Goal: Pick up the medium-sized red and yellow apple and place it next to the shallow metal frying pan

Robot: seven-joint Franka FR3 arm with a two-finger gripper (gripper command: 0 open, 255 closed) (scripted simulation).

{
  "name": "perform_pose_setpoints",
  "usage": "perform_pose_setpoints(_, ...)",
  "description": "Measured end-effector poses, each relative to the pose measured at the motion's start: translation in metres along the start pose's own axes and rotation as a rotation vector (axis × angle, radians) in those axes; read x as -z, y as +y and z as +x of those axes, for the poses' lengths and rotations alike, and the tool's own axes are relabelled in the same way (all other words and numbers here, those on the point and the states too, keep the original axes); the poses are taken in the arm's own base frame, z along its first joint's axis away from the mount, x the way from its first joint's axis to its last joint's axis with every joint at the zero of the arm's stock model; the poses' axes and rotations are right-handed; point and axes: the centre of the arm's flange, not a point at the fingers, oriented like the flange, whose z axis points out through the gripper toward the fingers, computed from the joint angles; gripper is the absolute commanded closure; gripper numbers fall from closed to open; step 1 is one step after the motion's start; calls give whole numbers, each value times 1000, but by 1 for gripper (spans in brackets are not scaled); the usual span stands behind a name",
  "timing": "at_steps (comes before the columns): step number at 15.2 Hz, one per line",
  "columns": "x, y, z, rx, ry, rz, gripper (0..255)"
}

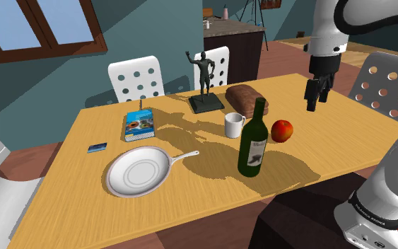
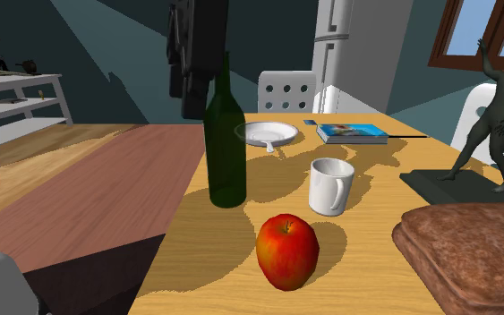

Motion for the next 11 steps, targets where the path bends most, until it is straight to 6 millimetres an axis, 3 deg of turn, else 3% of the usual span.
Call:
perform_pose_setpoints(3,-7,9,9,7,17,3,0)
perform_pose_setpoints(11,-59,56,66,51,135,18,0)
